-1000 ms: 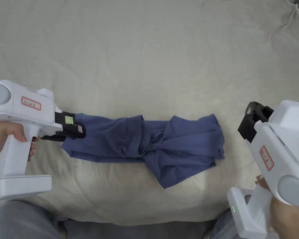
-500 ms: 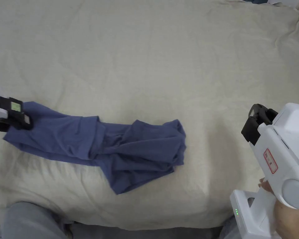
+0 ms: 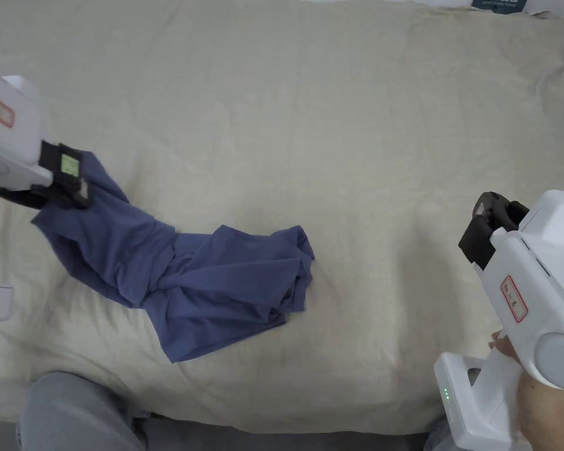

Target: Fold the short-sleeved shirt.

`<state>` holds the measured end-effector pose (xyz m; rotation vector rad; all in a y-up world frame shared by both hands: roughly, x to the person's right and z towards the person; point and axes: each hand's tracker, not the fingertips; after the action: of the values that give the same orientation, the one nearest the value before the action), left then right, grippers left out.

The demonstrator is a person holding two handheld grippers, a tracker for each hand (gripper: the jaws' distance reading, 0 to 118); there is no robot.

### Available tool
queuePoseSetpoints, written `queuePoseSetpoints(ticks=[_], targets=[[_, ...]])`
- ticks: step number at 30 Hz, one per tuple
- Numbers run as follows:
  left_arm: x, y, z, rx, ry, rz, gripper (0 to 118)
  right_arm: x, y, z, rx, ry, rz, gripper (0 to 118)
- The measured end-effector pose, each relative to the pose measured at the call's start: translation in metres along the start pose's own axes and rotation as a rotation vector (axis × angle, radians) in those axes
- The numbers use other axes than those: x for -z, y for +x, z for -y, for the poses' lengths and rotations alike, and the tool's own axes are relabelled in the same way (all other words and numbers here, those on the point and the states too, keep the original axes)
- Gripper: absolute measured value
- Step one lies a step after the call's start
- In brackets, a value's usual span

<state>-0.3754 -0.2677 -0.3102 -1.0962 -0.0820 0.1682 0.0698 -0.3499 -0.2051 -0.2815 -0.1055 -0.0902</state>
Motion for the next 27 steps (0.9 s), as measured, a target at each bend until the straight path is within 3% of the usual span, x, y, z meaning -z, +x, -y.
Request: queuePoseSetpoints(ticks=[7, 24, 25, 27], targets=[[0.031, 0.073, 0.001, 0.110, -0.060, 0.065, 9, -0.006, 0.016, 0.003, 0.020, 0.008, 0.021, 0], [0.180, 0.176, 0.037, 0.105, -0.178, 0.049, 9, -0.017, 0.052, 0.013, 0.050, -0.009, 0.107, 0], [0.183, 0.177, 0.039, 0.102, -0.178, 0.050, 11, -0.017, 0.052, 0.014, 0.050, -0.010, 0.109, 0], [0.184, 0.175, 0.043, 0.105, -0.162, 0.067, 29, -0.016, 0.052, 0.014, 0.051, -0.015, 0.109, 0]])
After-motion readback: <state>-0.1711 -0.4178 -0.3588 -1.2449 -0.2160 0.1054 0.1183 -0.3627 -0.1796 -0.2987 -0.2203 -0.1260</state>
